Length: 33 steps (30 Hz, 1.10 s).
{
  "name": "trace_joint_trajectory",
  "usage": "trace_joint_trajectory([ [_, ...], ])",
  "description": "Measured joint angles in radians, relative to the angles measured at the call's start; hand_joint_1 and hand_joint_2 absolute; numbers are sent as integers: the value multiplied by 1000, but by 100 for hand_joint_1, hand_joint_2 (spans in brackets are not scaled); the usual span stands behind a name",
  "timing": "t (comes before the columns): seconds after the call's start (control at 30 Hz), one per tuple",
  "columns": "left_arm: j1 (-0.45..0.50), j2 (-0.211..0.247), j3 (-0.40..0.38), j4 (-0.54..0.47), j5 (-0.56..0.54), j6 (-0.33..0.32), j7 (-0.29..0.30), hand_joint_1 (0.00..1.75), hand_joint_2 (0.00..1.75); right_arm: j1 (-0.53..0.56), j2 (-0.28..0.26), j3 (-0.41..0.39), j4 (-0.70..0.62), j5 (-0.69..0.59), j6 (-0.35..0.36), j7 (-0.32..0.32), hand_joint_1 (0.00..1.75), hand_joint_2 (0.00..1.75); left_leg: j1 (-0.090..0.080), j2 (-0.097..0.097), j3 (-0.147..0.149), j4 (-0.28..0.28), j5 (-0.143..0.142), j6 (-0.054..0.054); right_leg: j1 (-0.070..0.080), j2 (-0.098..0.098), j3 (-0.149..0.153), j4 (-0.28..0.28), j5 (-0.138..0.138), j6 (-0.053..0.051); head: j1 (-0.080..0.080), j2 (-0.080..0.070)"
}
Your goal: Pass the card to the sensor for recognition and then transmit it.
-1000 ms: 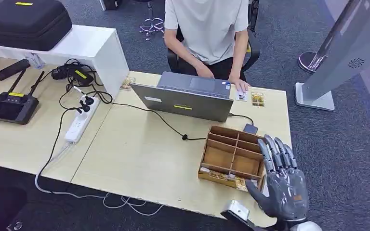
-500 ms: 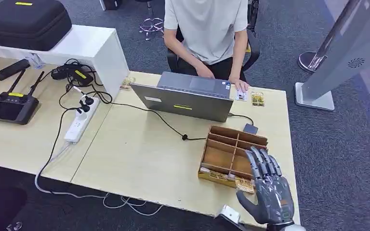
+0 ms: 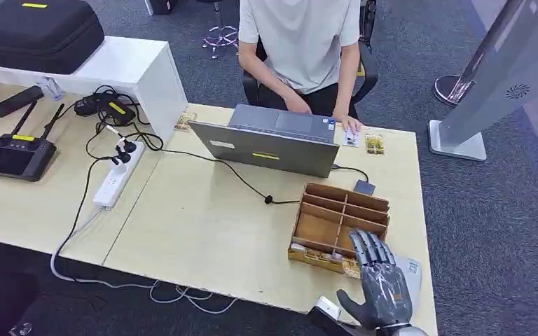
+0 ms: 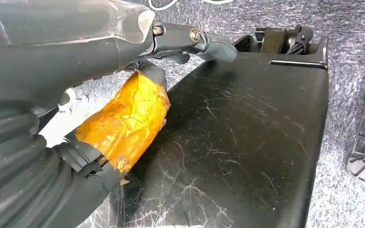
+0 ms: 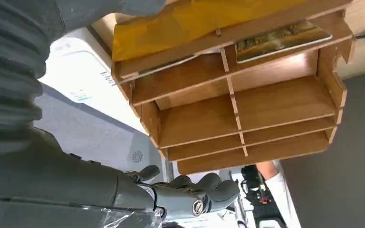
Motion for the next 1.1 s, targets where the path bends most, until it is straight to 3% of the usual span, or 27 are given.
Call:
trace_joint_trajectory([
  [0.33,0,0,-3,0,-3,-7,-6,0,175,-20,23,-23,59,-9,-13,-14,0,175,0,0,0,0,0,0,0,0,0,0,0,0,0,0],
  [0.57,-2,0,-11,0,-4,-13,-12,0,175,-32,50,-42,95,14,-60,-24,0,175,0,0,0,0,0,0,0,0,0,0,0,0,0,0],
  [1.1,-3,-2,-19,0,-7,-18,-13,0,175,-49,83,-76,174,28,-74,-26,0,175,0,0,0,0,0,0,0,0,0,0,0,0,0,0],
])
